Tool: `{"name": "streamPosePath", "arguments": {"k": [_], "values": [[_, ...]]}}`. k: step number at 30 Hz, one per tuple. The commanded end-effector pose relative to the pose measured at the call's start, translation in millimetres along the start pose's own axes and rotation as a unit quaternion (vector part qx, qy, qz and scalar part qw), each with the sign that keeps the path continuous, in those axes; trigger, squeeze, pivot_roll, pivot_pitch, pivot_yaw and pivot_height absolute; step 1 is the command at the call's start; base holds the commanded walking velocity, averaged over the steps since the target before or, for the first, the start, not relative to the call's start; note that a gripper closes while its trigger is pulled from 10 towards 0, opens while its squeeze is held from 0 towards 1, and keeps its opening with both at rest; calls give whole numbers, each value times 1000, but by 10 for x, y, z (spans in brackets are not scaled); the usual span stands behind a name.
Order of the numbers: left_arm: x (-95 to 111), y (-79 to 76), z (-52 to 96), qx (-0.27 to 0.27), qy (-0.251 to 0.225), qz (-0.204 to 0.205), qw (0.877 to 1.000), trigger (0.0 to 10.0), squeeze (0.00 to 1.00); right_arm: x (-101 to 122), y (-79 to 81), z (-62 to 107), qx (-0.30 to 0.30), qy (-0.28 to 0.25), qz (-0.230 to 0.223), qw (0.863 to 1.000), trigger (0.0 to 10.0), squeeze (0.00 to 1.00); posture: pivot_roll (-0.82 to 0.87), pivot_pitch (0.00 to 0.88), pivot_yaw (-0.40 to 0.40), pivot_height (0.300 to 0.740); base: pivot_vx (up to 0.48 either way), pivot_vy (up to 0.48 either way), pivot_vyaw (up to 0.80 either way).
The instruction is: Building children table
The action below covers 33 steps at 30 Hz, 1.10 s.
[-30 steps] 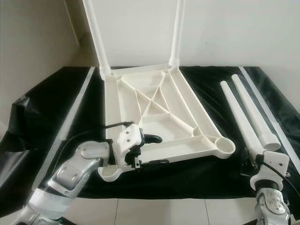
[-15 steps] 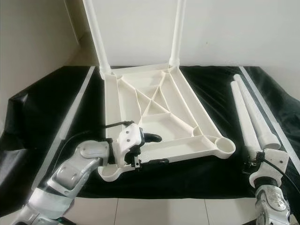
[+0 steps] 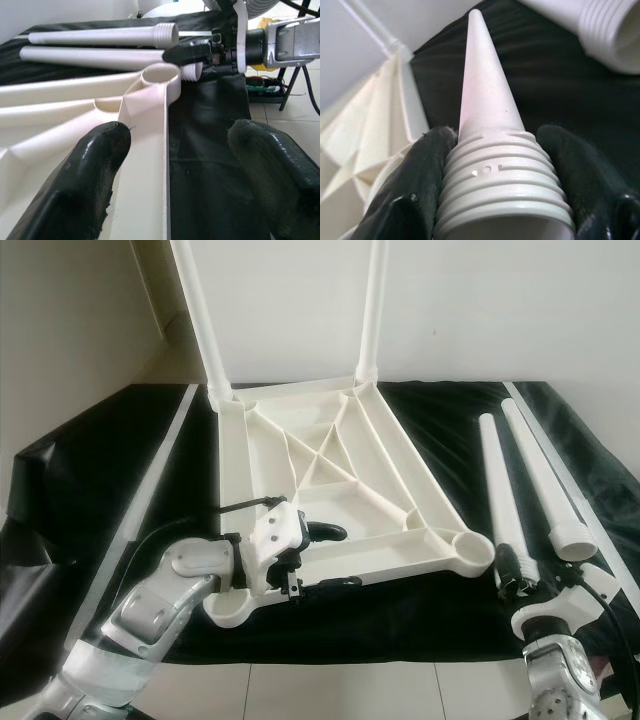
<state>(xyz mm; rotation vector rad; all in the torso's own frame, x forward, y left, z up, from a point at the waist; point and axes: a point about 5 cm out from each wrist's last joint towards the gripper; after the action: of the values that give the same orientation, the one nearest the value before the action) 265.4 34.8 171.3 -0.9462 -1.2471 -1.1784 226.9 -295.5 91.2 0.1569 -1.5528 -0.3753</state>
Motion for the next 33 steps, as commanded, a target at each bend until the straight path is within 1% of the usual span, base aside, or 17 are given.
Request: {"name": "streamPosePath", "arguments": {"k": [1, 5, 6, 7, 8, 10, 14, 19, 21, 22, 23, 24, 26, 27, 29, 30, 33], "values": [[2, 15, 8, 3, 1, -4, 1000, 10000, 0, -66, 142, -19, 44, 15, -25, 999, 10000, 0, -66, 0, 36, 740, 0, 0, 0], [9, 17, 6, 3, -1, -4, 1000, 10000, 0, -63, 173, -11, 64, 20, -28, 997, 10000, 0, -65, 0, 34, 740, 0, 0, 0], [10, 19, 8, 4, -2, -4, 1000, 10000, 0, -54, 178, 4, 73, 20, -12, 997, 10000, 553, -64, 0, 33, 740, 0, 0, 0], [10, 19, 8, 4, -2, -4, 1000, 10000, 0, -54, 178, 4, 73, 20, -12, 997, 10000, 553, -64, 0, 33, 740, 0, 0, 0], [11, 20, 10, 5, -3, -3, 1000, 10000, 0, -33, 180, 14, 79, 15, 2, 997, 10000, 1000, -64, 0, 32, 740, 0, 0, 0], [12, 22, 11, 6, -5, -3, 1000, 10000, 0, 45, 175, 24, 78, -2, 51, 996, 10000, 1000, -65, 0, 34, 740, 0, 0, 0], [14, 21, 11, 6, -6, -1, 1000, 10000, 0, 118, 184, 21, 72, -20, 81, 994, 10000, 1000, -68, 0, 36, 740, 0, 0, 0], [17, 18, 8, 4, -7, 1, 1000, 10000, 0, 137, 233, 18, 87, -6, 124, 988, 10000, 1000, -71, 0, 40, 740, 0, 0, 0], [17, 18, 8, 4, -7, 1, 1000, 10000, 0, 137, 233, 18, 87, -6, 124, 988, 10000, 1000, -71, 0, 40, 740, 0, 0, 0], [20, 22, 7, 4, -7, 1, 1000, 10000, 0, 145, 265, 20, 97, -4, 147, 984, 10000, 0, -71, 0, 39, 740, 0, 0, 0], [23, 25, 7, 4, -7, 1, 1000, 10000, 0, 151, 287, 20, 103, 0, 177, 979, 10000, 0, -71, 0, 39, 740, 0, 0, 0], [23, 25, 7, 4, -7, 1, 1000, 10000, 0, 151, 287, 20, 103, 0, 177, 979, 10000, 0, -71, 0, 39, 740, 0, 0, 0], [23, 29, 17, 6, -8, 2, 1000, 10000, 0, 165, 287, 29, 102, 11, 237, 966, 10000, 0, -68, 3, 36, 740, 0, 0, 0], [23, 29, 17, 6, -8, 2, 1000, 10000, 0, 165, 287, 29, 102, 11, 237, 966, 10000, 0, -68, 3, 36, 740, 0, 0, 0], [22, 30, 28, 8, -8, 3, 1000, 10000, 0, 151, 267, 47, 96, 24, 280, 955, 10000, 0, -68, 5, 34, 740, 0, 0, 0], [22, 30, 28, 8, -8, 3, 1000, 10000, 0, 151, 267, 47, 96, 24, 280, 955, 10000, 0, -68, 5, 34, 740, 0, 0, 0], [23, 35, 34, 10, -9, 4, 1000, 10000, 0, 120, 236, 67, 87, 33, 322, 942, 10000, 0, -67, 7, 32, 740, 0, 0, 0]]}}
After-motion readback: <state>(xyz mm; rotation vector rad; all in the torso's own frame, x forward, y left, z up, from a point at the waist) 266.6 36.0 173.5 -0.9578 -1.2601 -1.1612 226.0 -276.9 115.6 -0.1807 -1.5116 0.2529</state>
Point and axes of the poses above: a point about 5 cm out from each wrist's last joint towards the gripper, its own z axis pointing back from the gripper into the wrist, its own x axis along the axis of the wrist's last joint, y = z × x, and after that the axes turned 10 degrees about z, right-handed
